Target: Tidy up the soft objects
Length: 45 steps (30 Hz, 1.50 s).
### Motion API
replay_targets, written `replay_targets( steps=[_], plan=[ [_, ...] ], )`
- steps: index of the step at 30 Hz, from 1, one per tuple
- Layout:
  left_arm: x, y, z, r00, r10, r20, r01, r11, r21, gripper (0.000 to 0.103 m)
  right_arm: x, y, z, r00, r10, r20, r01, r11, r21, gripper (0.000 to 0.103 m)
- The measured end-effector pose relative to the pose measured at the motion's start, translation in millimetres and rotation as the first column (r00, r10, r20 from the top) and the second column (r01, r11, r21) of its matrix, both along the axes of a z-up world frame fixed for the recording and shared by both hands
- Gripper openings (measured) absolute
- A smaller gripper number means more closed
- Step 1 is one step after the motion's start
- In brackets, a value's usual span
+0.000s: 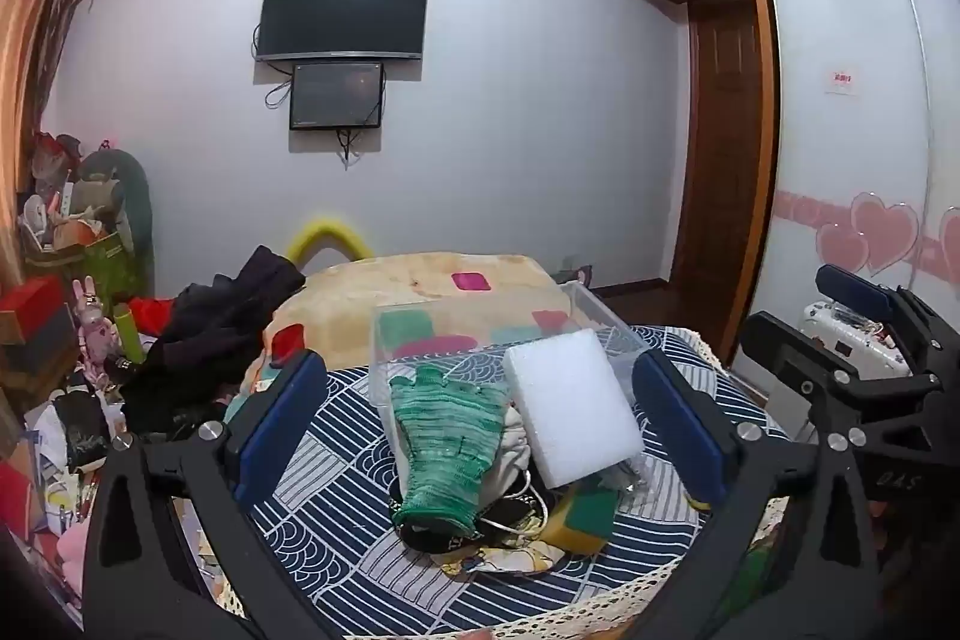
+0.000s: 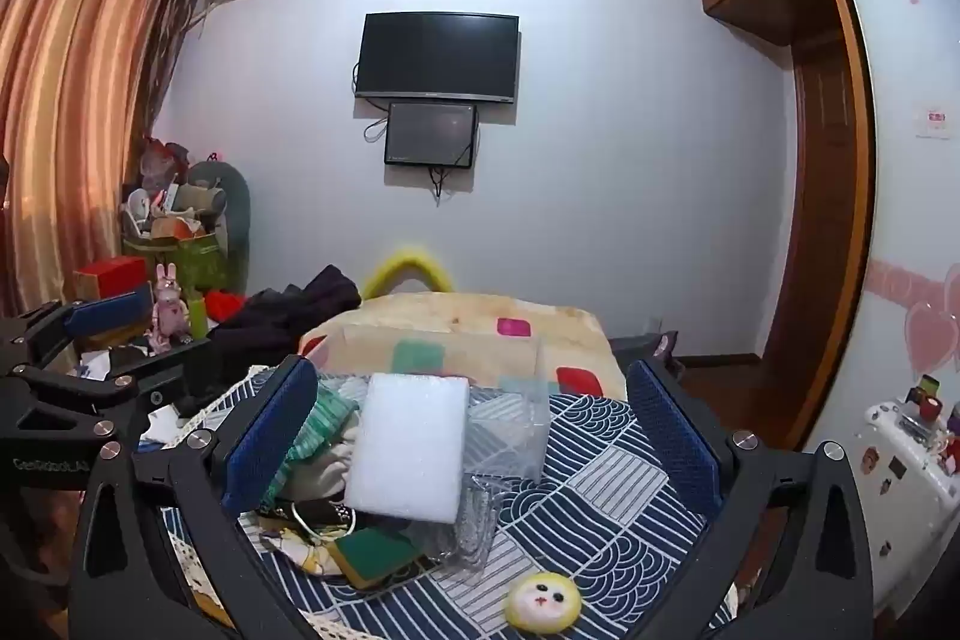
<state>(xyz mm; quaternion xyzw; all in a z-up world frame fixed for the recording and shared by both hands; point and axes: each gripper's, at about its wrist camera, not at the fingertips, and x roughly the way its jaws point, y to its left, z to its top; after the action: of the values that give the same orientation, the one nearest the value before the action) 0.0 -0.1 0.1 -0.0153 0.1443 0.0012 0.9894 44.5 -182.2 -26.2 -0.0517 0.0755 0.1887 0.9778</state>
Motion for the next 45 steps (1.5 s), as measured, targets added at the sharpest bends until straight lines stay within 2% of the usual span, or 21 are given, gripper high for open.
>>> replay_targets(
  steps=[7,9,11,23,45],
  plan=[
    [11,-8,-3,1.0,-0.016,-0.011,0.016,1.0,0.011,0.103,-1,-1,1,1.0,-0.01,0.001,0.01,1.0,0.009,0.103],
    [2,-1,1,1.0,-0.015,0.024,0.015,1.0,-0.022,0.103,-7,2,9,1.0,-0.01,0.007,0.01,1.0,0.01,0.103],
    [-5,0,0,0.999,-0.014,0.044,0.015,1.0,-0.025,0.103,-8,2,7,1.0,-0.014,0.009,0.014,1.0,0.02,0.103],
    [-16,-1,7,0.997,-0.021,0.07,0.022,1.0,-0.016,0.103,-3,-5,7,1.0,-0.019,0.001,0.019,0.999,0.04,0.103],
    [-19,-1,12,0.997,-0.029,0.068,0.031,0.999,-0.02,0.103,-12,-4,11,1.0,-0.012,0.028,0.011,0.999,0.049,0.103]
  ],
)
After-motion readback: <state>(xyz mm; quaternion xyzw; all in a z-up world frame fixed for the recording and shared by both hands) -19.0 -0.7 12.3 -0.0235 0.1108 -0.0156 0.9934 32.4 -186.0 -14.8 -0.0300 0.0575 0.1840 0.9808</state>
